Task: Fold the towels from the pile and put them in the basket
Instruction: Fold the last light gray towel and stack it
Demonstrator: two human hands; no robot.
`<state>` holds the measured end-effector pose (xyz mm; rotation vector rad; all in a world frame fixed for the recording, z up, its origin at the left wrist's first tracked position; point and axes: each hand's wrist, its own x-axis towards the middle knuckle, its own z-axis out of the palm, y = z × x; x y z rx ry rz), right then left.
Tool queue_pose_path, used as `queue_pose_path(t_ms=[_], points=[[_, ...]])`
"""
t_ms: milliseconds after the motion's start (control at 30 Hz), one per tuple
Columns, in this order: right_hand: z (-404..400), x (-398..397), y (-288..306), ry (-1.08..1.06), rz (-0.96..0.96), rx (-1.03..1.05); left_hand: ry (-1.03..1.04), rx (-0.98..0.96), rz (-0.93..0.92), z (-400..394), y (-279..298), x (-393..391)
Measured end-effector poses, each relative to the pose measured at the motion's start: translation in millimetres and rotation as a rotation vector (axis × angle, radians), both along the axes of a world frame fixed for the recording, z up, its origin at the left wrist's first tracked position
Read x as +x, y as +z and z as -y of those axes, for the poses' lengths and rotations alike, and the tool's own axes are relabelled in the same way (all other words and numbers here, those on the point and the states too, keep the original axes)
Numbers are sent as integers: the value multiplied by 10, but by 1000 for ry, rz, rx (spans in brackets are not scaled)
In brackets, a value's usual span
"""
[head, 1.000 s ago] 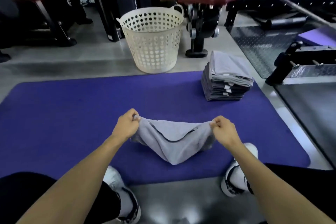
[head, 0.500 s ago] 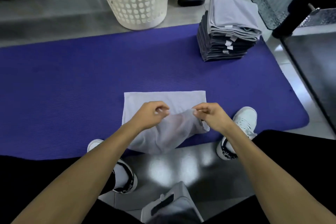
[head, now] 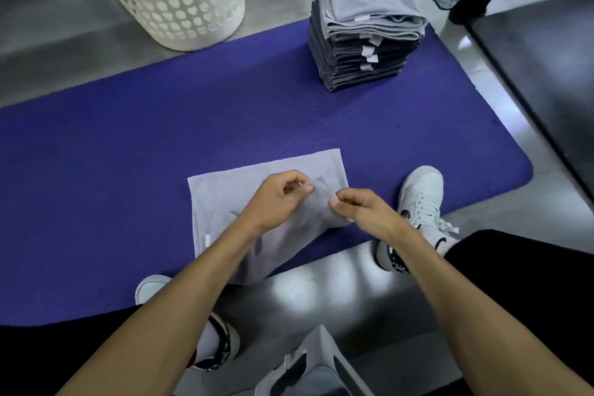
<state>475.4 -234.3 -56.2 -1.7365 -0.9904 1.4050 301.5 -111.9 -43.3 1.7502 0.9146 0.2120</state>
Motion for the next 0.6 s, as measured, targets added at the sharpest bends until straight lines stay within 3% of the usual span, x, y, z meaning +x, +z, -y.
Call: queue_pose_path(t_ms=[267,600], points=[[46,212,-566,-88,-151,-183,4,34,-180,-595,-391,490],[136,340,-1134,-344,-208,-352,-77,131,-389,-1060,-1466,1402]])
